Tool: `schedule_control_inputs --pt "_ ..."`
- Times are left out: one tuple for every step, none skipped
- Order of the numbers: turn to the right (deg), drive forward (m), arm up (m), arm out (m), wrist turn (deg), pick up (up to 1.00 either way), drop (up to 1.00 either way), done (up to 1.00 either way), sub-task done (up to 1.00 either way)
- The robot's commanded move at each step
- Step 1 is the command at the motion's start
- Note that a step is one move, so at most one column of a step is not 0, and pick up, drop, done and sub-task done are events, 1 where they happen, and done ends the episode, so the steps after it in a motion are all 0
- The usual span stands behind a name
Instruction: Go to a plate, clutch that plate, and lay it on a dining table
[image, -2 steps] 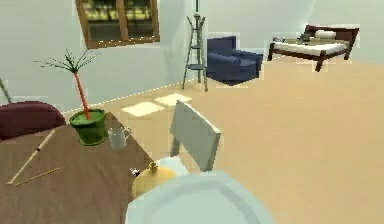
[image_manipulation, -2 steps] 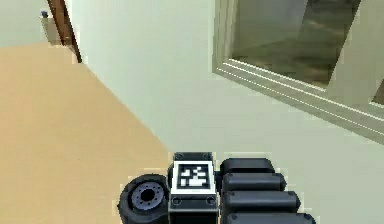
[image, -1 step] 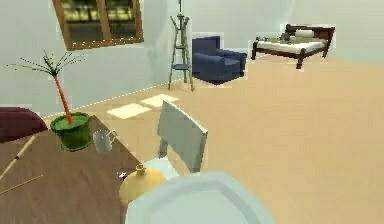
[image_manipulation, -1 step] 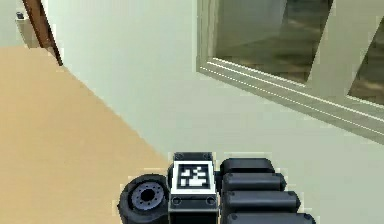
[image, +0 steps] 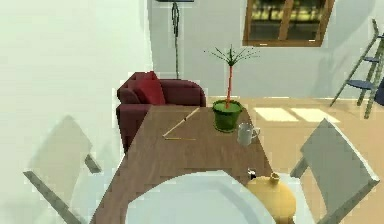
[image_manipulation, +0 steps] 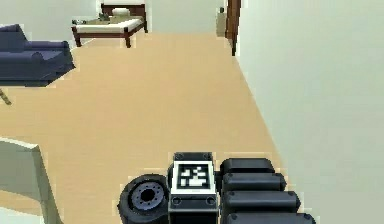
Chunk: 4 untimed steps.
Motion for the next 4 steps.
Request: schedule_control_inputs --pt "-33.0 0.0 0.0 0.0 0.0 0.0 0.0 0.0 0.0" --pt "45.0 0.0 0.0 0.0 0.0 0.0 0.0 0.0 0.0" --pt "24.0 0.0 0.0 0.0 0.0 0.0 0.0 0.0 0.0" --pt "39.0 0.0 0.0 0.0 0.0 0.0 0.0 0.0 0.0"
